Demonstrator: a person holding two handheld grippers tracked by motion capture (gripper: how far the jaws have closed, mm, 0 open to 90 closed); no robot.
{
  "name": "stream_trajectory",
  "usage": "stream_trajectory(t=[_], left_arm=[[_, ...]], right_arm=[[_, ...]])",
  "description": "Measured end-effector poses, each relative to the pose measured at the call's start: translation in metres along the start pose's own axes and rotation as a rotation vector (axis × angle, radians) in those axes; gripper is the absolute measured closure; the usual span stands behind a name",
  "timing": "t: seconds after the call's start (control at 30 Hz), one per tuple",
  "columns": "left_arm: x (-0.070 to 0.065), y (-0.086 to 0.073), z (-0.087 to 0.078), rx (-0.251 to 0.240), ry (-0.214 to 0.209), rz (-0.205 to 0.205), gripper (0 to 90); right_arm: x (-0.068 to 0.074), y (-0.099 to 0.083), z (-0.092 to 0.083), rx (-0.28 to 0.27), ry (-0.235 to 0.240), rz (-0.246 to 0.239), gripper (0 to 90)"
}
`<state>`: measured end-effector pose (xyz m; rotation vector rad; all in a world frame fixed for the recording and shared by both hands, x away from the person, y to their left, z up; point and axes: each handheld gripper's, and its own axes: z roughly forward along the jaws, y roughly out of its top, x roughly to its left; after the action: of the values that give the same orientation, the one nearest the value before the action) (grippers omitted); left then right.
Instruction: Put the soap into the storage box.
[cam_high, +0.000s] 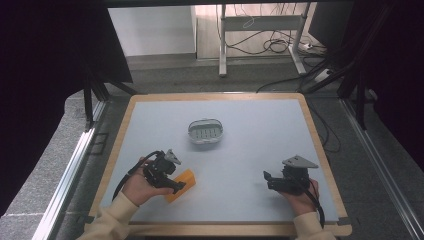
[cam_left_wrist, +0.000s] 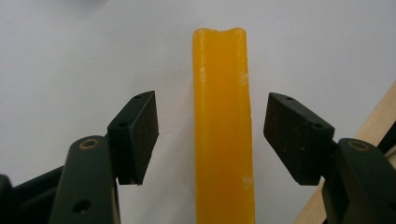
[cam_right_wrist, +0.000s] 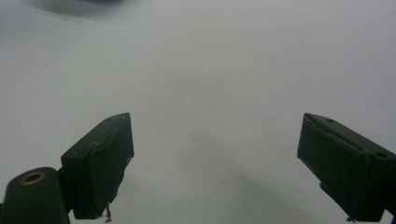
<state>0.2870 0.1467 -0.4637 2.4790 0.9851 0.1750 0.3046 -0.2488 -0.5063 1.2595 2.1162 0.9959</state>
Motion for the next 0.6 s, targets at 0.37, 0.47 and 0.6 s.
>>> stream_trajectory(t=[0.37, 0.47, 0.6], left_arm=[[-0.001, 0.005, 0.015, 0.036, 0.007, -0.019, 38.6], [-0.002, 0.005, 0.018, 0.05, 0.008, -0.019, 39.5], [-0.003, 0.004, 0.023, 0.064, 0.006, -0.021, 40.4]], right_arm=[[0.0, 0.0, 0.0, 0.002, 0.003, -0.004, 10.9], [0.0, 0.0, 0.001, 0.003, 0.002, -0.005, 10.9], [0.0, 0.0, 0.001, 0.005, 0.001, -0.007, 10.9]])
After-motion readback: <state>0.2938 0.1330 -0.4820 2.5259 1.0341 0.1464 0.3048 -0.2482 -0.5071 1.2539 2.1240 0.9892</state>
